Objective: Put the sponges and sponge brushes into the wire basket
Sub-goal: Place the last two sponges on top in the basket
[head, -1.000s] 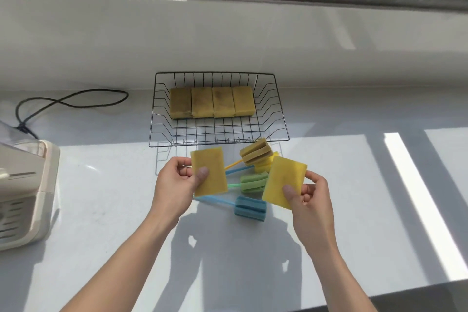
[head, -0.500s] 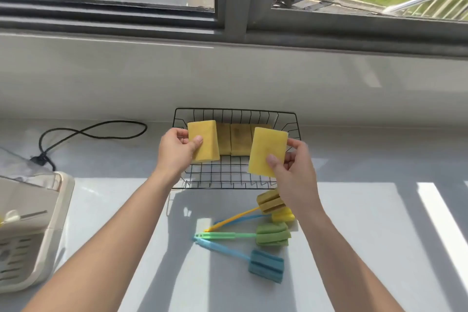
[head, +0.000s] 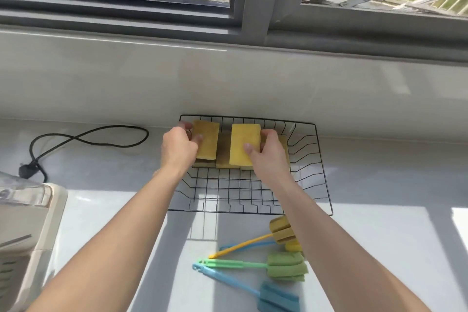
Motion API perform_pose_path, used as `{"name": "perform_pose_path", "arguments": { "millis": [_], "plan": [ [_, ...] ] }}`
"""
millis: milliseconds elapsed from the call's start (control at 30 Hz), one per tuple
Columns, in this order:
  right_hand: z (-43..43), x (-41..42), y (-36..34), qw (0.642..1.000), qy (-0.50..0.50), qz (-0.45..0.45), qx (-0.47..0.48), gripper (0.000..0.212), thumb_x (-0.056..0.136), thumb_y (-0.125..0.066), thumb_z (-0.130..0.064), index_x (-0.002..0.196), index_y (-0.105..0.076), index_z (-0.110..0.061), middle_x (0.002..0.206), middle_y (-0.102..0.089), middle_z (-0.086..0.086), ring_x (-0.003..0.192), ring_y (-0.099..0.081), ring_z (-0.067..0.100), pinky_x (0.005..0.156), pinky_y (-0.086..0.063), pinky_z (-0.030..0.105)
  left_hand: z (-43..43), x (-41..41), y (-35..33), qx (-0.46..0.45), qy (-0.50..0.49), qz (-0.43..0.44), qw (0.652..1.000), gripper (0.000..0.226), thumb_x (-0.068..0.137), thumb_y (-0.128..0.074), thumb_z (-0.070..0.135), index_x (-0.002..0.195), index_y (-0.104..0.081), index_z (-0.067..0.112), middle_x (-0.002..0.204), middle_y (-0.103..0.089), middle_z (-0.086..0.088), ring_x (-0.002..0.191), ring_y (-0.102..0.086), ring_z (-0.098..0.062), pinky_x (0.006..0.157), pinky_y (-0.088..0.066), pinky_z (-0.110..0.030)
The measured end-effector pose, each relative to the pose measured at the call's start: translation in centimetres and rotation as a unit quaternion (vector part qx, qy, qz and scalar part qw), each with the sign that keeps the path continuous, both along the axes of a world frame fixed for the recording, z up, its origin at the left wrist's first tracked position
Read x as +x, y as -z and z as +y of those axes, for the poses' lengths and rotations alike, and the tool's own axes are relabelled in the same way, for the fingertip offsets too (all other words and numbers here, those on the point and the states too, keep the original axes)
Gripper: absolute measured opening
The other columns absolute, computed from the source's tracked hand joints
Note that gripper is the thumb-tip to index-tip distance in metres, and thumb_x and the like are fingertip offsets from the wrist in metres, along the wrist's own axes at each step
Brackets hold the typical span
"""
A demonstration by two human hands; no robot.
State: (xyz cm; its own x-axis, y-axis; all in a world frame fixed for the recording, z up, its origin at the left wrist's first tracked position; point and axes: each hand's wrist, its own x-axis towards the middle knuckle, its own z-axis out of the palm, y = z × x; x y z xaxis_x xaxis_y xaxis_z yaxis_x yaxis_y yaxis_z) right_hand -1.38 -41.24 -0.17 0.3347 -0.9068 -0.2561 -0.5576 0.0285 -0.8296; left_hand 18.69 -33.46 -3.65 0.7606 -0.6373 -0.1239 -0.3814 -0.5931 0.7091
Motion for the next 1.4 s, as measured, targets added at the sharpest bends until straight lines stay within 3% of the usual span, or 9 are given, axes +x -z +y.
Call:
{"name": "perform_pose_path", "arguments": {
  "millis": [133,367,467,667,767,1000,1133,1233,1400],
  "plan": [
    [-0.9,1.9,1.7,1.000,-0.022,0.009,0.019,0.055,0.096,-0.065,-0.030,0.142,-0.039,-0.014,0.129,-0.057,0.006,0.110,-0.060,0.021,0.089,-0.053,0.033,0.1,-0.4,0.6,0.013,0.016,-0.087,0.996,0.034,0.093,-0.062,0.031,0.124,-0.058,0.015,0.106,-0.071,-0.011,0.093,-0.065,-0.036,0.078,-0.051,-0.037],
    [-1.2,4.3,3.8,0.999,-0.029,0.001,0.040,0.051,0.098,-0.063,-0.028,0.141,-0.041,-0.012,0.124,-0.060,0.006,0.103,-0.060,0.017,0.070,-0.044,0.015,0.5,-1.0,1.5,0.034,0.055,-0.193,0.979,0.031,0.095,-0.056,0.026,0.120,-0.066,0.011,0.116,-0.067,-0.015,0.111,-0.053,-0.037,0.090,-0.045,-0.043],
    [-1.4,4.3,4.3,0.999,-0.029,0.001,0.041,0.051,0.098,-0.062,-0.030,0.141,-0.043,-0.012,0.123,-0.060,0.004,0.105,-0.060,0.017,0.079,-0.046,0.022,0.7,-0.7,1.9,0.037,0.067,-0.219,0.973,0.029,0.095,-0.057,0.025,0.117,-0.070,0.013,0.116,-0.065,-0.012,0.113,-0.050,-0.035,0.092,-0.035,-0.043],
    [-1.4,4.3,4.7,1.000,-0.013,0.001,0.017,0.043,0.097,-0.063,-0.030,0.132,-0.045,-0.013,0.109,-0.058,-0.002,0.089,-0.057,0.006,0.065,-0.039,0.012,1.3,-0.8,2.0,0.059,0.114,-0.233,0.964,0.041,0.091,-0.058,0.034,0.125,-0.066,0.012,0.122,-0.063,-0.010,0.116,-0.047,-0.035,0.093,-0.032,-0.045],
    [-0.9,4.4,4.8,0.999,-0.011,0.015,-0.030,0.032,0.096,-0.063,-0.029,0.119,-0.047,-0.015,0.102,-0.058,0.000,0.083,-0.055,0.007,0.062,-0.038,0.016,1.6,-1.0,1.8,0.090,0.136,-0.242,0.957,0.051,0.091,-0.056,0.042,0.132,-0.060,0.013,0.128,-0.060,-0.011,0.118,-0.045,-0.036,0.095,-0.033,-0.048],
    [-0.1,3.9,3.9,0.987,-0.060,0.095,-0.112,0.033,0.100,-0.056,-0.035,0.125,-0.056,-0.013,0.118,-0.056,0.009,0.098,-0.053,0.019,0.083,-0.042,0.028,1.9,-1.5,0.5,0.139,0.146,-0.217,0.955,0.052,0.094,-0.050,0.046,0.137,-0.054,0.017,0.137,-0.053,-0.011,0.126,-0.040,-0.038,0.098,-0.033,-0.053],
    [0.8,1.6,2.5,0.975,-0.104,0.137,-0.140,0.042,0.102,-0.047,-0.040,0.137,-0.055,-0.018,0.125,-0.055,0.011,0.116,-0.053,0.029,0.096,-0.049,0.043,3.9,-2.6,-0.5,0.089,0.150,-0.212,0.962,0.045,0.096,-0.050,0.042,0.126,-0.060,0.010,0.129,-0.057,-0.014,0.116,-0.044,-0.037,0.094,-0.035,-0.051],
    [2.2,-1.3,1.1,0.979,-0.110,0.091,-0.145,0.042,0.102,-0.049,-0.039,0.138,-0.055,-0.019,0.118,-0.056,0.004,0.111,-0.055,0.021,0.096,-0.049,0.037,6.8,-4.4,-1.2,0.028,0.162,-0.187,0.968,0.044,0.097,-0.053,0.038,0.130,-0.059,0.009,0.130,-0.057,-0.011,0.123,-0.045,-0.032,0.099,-0.036,-0.049],
    [6.1,-7.6,-0.7,0.981,-0.073,0.038,-0.177,0.029,0.099,-0.056,-0.036,0.119,-0.066,-0.017,0.101,-0.055,-0.009,0.090,-0.053,0.006,0.078,-0.042,0.023,12.4,-9.3,-2.1,-0.017,0.222,-0.160,0.962,0.042,0.097,-0.053,0.036,0.127,-0.061,0.008,0.126,-0.061,-0.009,0.119,-0.052,-0.029,0.100,-0.043,-0.044]
  ]
}}
